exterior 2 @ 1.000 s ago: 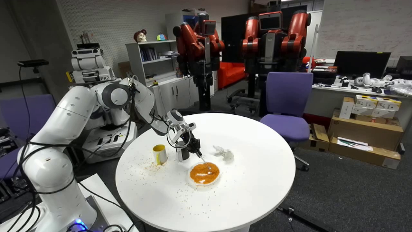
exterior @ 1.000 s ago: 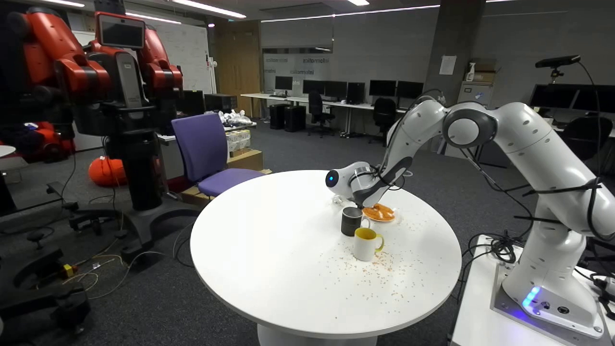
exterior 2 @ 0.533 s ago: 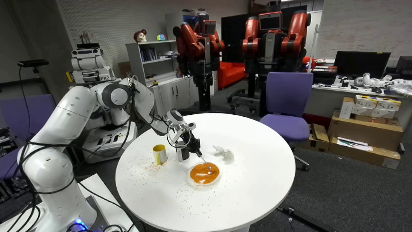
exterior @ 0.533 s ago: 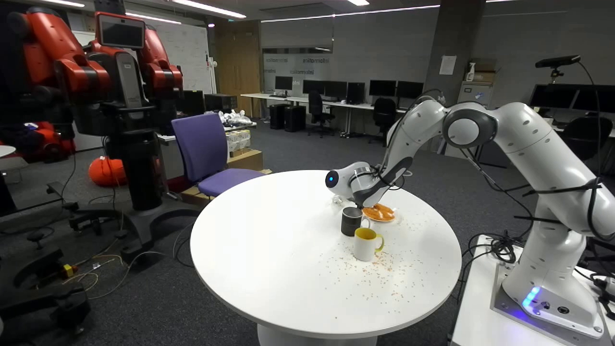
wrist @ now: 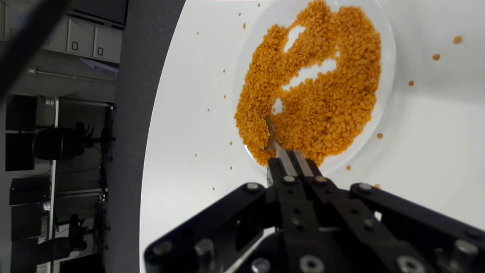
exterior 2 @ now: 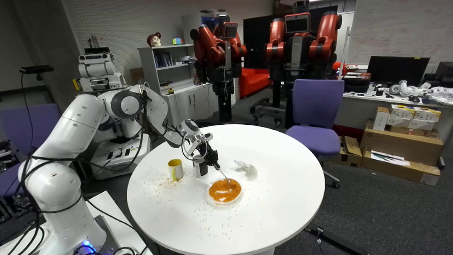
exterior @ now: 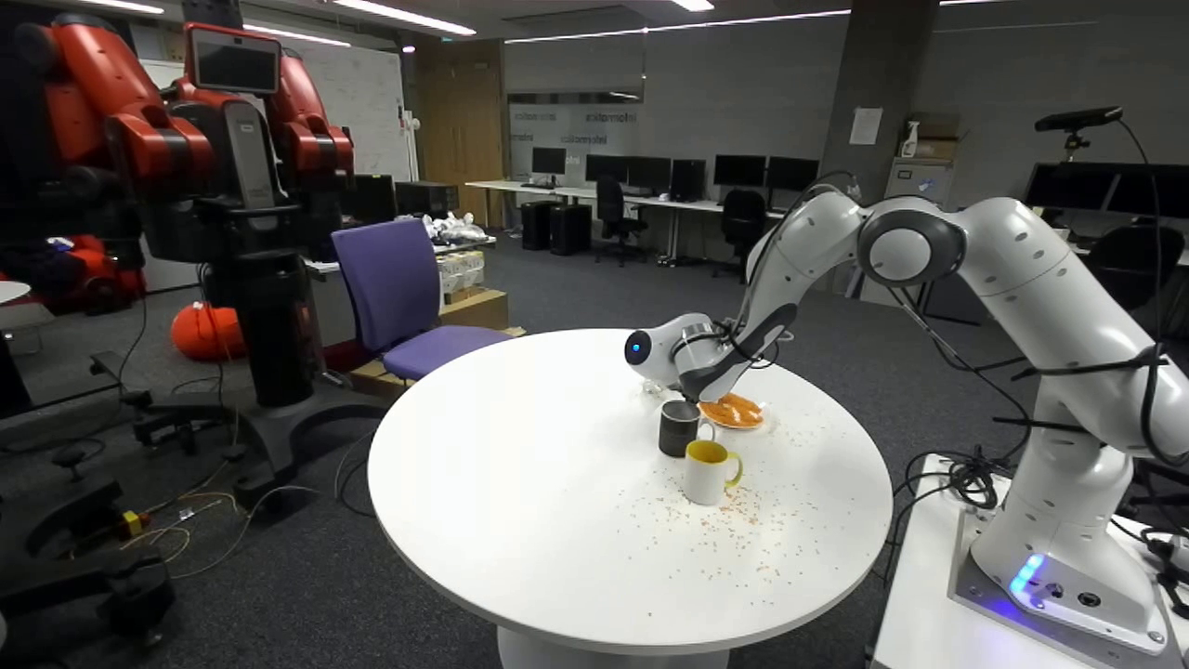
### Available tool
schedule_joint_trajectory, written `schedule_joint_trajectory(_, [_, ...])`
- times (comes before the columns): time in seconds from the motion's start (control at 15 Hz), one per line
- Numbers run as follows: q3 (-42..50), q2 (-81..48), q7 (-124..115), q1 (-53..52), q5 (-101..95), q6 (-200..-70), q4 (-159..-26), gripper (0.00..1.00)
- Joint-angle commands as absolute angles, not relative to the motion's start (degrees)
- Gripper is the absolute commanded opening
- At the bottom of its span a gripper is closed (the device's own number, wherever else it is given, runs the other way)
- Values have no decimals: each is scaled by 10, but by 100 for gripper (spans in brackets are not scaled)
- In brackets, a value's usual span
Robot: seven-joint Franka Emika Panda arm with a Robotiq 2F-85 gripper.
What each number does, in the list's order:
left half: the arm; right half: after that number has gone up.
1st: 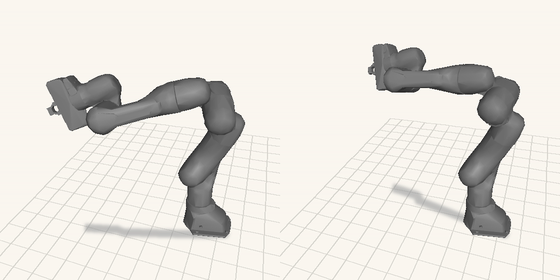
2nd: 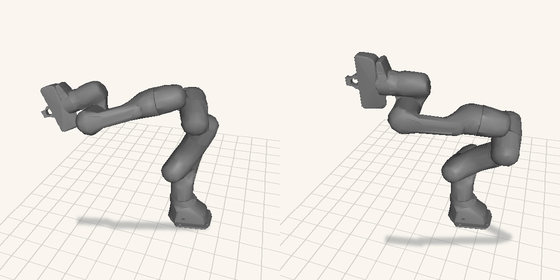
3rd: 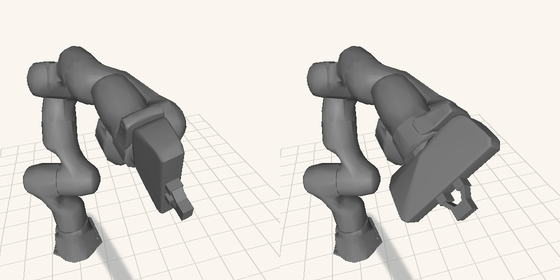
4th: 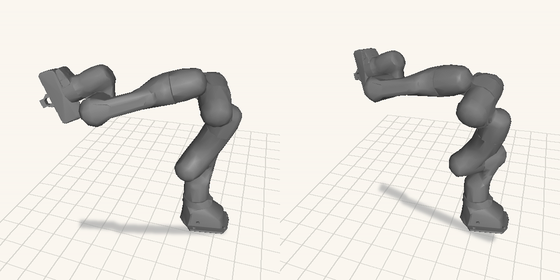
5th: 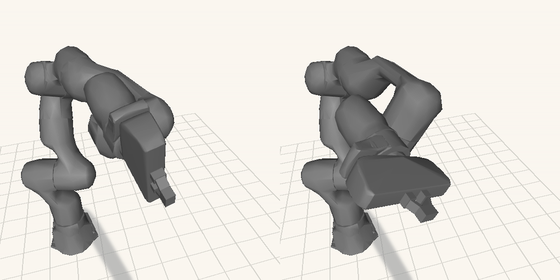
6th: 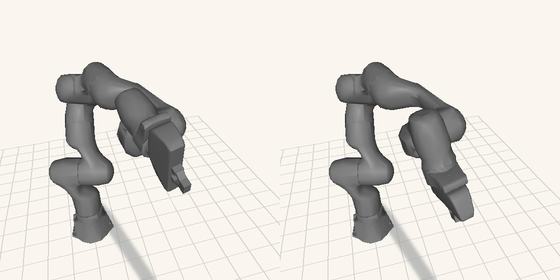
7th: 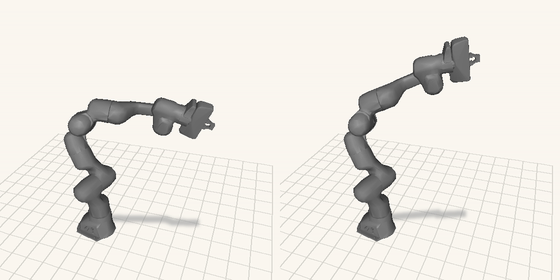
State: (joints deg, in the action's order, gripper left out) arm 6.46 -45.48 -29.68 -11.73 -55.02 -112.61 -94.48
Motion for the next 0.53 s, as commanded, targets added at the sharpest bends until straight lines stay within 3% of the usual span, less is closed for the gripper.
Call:
schedule_joint_trajectory(0.0, [62,-430,-324,-125,-560,-1102,-958,0])
schedule_joint_trajectory(0.47, [59,-415,-337,-124,-554,-1088,-957,0])
